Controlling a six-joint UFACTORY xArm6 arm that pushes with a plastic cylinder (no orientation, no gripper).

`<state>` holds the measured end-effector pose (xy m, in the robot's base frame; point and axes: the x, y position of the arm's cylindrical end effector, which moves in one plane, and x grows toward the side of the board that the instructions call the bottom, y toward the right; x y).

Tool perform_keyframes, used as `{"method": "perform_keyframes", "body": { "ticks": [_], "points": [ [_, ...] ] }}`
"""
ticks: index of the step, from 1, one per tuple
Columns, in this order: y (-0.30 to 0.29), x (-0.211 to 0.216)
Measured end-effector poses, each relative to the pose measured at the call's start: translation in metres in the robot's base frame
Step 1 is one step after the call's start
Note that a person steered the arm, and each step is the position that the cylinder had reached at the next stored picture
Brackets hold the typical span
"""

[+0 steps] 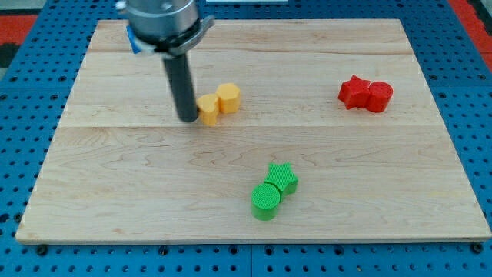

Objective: Move the green blocks to the left side

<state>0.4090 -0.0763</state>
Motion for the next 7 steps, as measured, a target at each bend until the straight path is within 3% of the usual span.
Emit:
{"method": "perform_keyframes", "body": {
  "ticks": [2,4,5,7],
  "points": [
    [0.037,0.047],
    [0.144,0.090],
    [0.128,0.122],
    [0.061,0.116]
  ]
}}
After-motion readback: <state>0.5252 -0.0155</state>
